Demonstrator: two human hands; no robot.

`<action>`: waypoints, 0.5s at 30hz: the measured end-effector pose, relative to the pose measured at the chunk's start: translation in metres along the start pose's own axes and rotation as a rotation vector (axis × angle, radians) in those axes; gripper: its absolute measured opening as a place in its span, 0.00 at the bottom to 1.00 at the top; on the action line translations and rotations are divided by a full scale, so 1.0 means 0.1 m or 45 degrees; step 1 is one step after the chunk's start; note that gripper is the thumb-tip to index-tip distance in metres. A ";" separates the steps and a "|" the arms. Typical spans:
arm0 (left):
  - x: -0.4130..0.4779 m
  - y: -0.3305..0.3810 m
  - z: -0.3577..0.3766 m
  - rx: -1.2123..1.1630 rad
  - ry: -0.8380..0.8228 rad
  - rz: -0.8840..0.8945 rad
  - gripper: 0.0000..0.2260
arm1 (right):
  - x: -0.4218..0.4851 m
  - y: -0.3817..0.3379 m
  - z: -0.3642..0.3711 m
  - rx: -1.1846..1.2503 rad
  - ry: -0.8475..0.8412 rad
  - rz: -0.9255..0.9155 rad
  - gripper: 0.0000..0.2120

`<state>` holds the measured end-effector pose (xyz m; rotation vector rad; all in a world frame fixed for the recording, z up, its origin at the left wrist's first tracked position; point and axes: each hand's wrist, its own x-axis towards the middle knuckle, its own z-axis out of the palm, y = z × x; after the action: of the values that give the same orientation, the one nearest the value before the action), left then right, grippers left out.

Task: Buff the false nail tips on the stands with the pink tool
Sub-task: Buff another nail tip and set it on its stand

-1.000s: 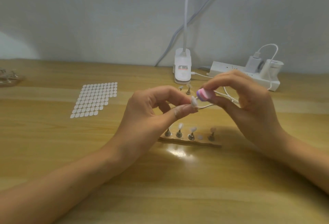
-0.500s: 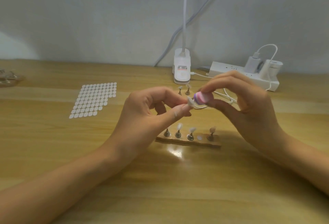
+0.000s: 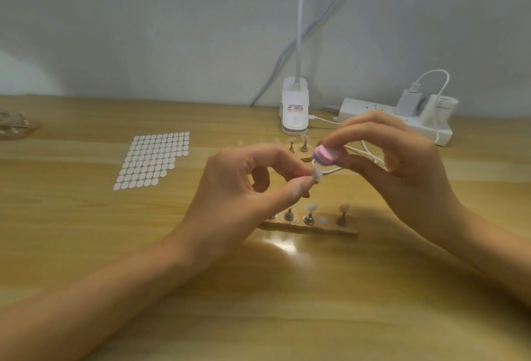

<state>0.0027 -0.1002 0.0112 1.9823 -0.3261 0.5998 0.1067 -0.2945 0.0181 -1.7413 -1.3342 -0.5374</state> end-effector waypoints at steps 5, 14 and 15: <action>0.01 0.00 0.00 0.037 0.012 0.030 0.02 | 0.01 -0.04 0.02 0.028 -0.039 -0.101 0.07; -0.01 0.06 -0.02 0.066 0.033 0.041 0.01 | 0.01 -0.08 0.00 -0.063 0.013 -0.033 0.07; -0.01 0.07 -0.02 0.078 0.040 0.064 0.01 | 0.02 -0.08 -0.02 -0.064 0.044 -0.015 0.07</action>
<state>-0.0022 -0.1014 0.0169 2.0263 -0.3429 0.6792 0.0998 -0.2947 0.0236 -1.7578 -1.3179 -0.6104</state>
